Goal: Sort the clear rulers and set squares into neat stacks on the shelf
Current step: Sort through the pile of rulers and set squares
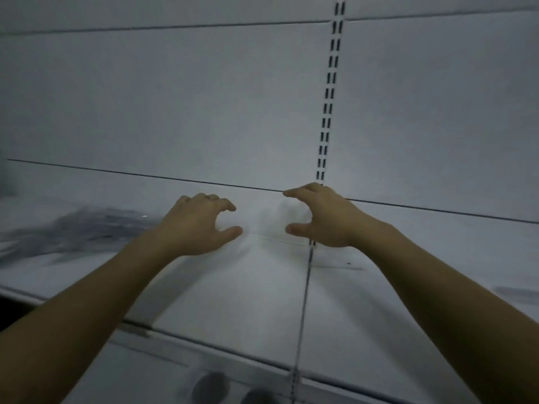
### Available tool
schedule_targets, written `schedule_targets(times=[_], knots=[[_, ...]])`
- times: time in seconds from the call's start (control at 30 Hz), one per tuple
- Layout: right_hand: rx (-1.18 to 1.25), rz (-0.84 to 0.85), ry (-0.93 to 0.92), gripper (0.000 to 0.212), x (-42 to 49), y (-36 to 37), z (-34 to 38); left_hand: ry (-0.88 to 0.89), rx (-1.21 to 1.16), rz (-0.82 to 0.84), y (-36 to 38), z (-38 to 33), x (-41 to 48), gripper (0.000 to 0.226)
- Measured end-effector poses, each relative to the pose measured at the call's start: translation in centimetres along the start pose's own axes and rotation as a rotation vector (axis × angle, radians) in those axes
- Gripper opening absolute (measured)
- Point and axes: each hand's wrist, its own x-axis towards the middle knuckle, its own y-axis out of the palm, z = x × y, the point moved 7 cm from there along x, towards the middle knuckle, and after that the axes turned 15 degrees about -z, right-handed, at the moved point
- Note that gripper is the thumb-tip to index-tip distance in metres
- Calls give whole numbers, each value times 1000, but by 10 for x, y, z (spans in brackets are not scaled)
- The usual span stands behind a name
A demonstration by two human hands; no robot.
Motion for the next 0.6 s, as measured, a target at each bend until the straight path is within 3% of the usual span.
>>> schedule_targets(times=[0.17, 0.33, 0.47, 0.6], knots=[[83, 97, -84, 75, 52, 74, 115, -169, 18, 104, -3, 127, -51, 75], [96, 217, -144, 74, 92, 139, 207, -305, 7, 88, -11, 238, -95, 92], [30, 321, -107, 78, 113, 183, 246, -383, -4, 113, -8, 297, -119, 96], [57, 302, -42, 76, 128, 204, 262, -427, -131, 98, 1, 320, -122, 105]])
